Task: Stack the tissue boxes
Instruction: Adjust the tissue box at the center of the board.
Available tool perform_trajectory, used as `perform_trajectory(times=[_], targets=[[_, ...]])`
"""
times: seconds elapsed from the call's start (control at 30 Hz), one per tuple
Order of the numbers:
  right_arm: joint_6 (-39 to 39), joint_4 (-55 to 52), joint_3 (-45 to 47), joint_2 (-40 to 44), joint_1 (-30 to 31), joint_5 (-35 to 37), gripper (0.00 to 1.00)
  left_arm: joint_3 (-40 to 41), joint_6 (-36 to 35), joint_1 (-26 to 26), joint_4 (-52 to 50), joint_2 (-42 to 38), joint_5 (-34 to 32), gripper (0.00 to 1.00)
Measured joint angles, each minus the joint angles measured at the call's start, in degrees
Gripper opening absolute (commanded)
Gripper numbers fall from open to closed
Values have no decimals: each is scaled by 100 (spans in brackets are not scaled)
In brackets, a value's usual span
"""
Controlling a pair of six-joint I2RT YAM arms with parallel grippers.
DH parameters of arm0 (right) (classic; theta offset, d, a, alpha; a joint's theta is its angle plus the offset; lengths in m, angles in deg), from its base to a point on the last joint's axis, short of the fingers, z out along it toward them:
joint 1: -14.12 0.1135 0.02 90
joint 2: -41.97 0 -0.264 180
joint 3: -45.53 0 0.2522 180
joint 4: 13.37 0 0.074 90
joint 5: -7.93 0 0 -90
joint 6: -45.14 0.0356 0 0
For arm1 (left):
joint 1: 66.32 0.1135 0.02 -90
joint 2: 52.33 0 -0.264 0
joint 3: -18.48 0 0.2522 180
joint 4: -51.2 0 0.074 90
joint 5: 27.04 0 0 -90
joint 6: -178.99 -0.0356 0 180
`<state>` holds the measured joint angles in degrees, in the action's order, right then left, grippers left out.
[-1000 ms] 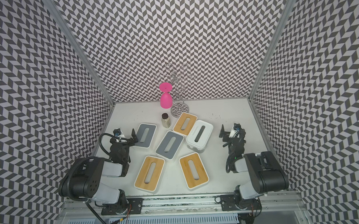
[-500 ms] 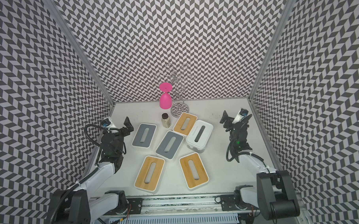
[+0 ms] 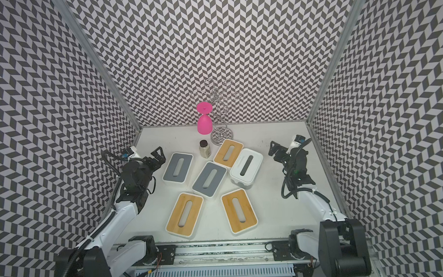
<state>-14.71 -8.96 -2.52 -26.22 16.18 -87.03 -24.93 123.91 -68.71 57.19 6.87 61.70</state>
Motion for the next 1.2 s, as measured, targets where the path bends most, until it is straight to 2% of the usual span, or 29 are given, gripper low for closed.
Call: perform_trajectory(times=[0.13,0.33,0.57,0.73,0.93,1.2], targets=[[210,-328,-2,-26,35,-592,99,-92,289,-769,-343,-155,144,99],[245,-686,-103,-262,323,-1032,99,-337,669,-2144,-612,-149,136,100],[223,-920,-839,-970,562,-1294,99,-433,1272,-3576,-621,275,44,100],[105,-1080,-1460,-1611,570,-1362,99,-588,1720,-4398,-608,662,-13,99],[-24,-1309,-2103,-2269,570,-1488,99,-822,2184,-4948,-387,1305,-74,100],[-129,-1523,-2634,-2959,570,-1731,99,-1174,2492,-5073,-70,2433,-66,99]])
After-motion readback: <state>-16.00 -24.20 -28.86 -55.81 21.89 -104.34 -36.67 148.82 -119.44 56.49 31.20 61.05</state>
